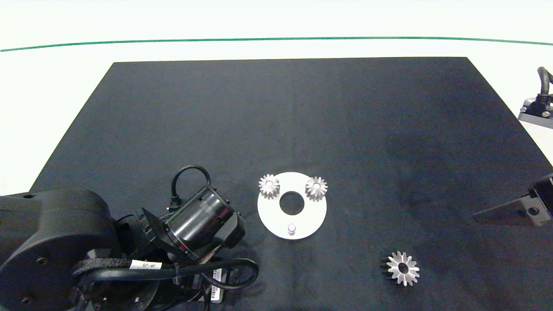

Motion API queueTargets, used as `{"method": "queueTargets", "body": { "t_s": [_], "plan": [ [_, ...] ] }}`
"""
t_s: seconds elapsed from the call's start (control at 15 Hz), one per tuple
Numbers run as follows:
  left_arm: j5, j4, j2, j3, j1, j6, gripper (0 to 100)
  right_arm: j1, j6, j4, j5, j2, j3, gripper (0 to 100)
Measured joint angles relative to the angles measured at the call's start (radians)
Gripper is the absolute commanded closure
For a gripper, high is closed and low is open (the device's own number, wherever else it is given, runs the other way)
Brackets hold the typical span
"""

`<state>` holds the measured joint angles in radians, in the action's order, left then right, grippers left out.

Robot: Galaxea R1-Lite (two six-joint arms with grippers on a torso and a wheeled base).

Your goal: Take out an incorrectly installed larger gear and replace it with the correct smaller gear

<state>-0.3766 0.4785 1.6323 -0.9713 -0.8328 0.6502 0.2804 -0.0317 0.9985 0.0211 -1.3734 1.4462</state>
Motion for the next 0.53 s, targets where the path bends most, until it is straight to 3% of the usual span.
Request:
{"method": "queueTargets", "body": {
  "t_s": [0.13,0.53],
  "plan": [
    [0.000,0.000,0.000,0.001,0.000,0.016,14,0.000,0.000,-0.001,-0.002,0.000,0.000,0],
    [0.000,-0.014,0.002,0.017,-0.001,0.020,26,0.000,0.000,-0.001,-0.005,0.000,0.000,0]
  ]
}}
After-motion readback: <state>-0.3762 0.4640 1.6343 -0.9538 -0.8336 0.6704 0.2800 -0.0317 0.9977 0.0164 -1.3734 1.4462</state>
